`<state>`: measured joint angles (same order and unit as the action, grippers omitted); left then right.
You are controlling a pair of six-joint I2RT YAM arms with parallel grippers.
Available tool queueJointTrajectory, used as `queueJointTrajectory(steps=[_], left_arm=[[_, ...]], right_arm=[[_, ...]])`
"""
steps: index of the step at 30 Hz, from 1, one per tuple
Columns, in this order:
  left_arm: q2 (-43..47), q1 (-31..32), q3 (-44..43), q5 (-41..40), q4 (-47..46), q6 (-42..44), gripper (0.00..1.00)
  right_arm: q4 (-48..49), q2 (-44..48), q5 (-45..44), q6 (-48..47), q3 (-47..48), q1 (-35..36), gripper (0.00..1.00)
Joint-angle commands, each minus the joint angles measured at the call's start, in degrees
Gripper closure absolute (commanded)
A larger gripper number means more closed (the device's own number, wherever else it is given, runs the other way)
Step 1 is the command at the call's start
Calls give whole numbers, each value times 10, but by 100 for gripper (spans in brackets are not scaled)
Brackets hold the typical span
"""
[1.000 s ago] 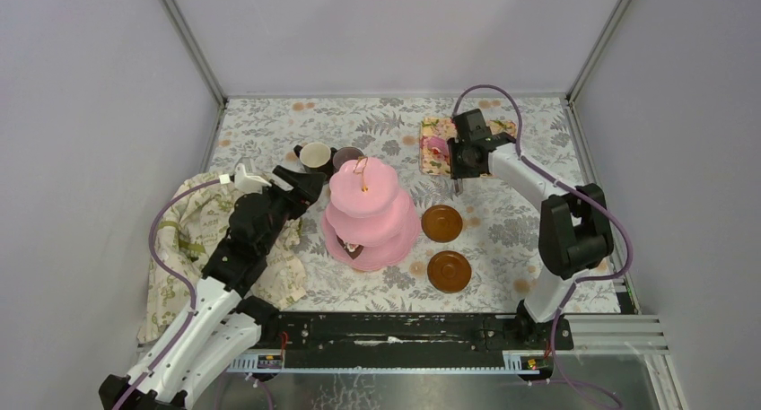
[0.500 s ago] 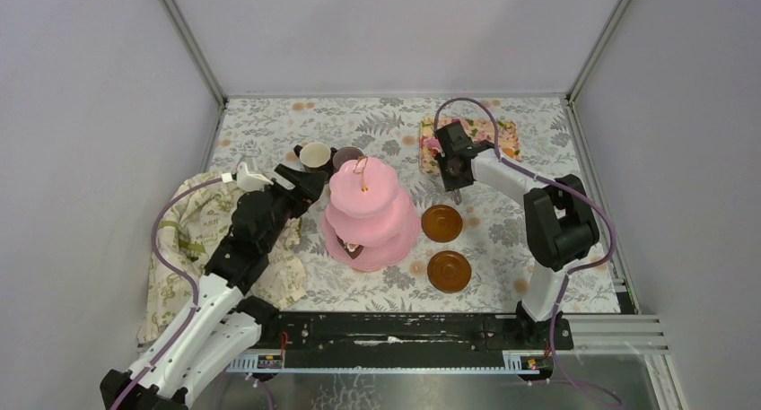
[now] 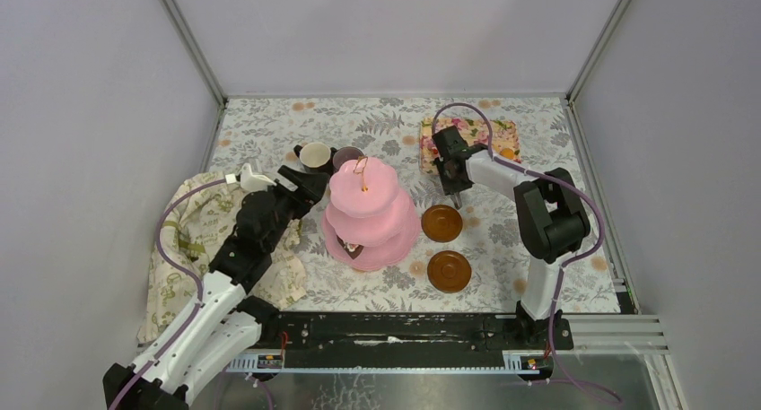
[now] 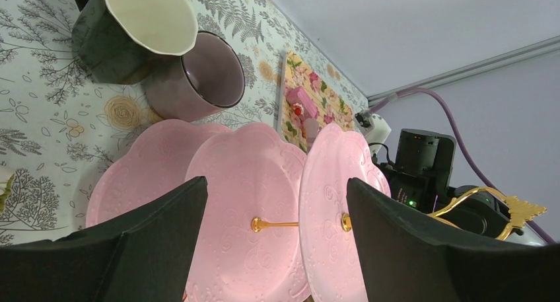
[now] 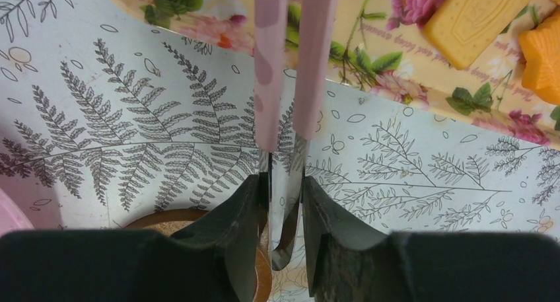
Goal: Serve the afternoon tea
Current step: Place the clamp on the tray.
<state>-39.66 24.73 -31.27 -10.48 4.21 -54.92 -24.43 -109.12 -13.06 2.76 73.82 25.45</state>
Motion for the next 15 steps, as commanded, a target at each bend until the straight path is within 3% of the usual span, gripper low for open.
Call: queueJointTrajectory(steps=[1, 15], left_arm=[[-5, 4, 7, 1, -41, -3, 16], [-11, 4, 8, 1, -46, 0, 16]], right_arm=[[26, -4, -17, 1, -10, 3, 65], [111, 37, 22, 37, -74, 3, 38]])
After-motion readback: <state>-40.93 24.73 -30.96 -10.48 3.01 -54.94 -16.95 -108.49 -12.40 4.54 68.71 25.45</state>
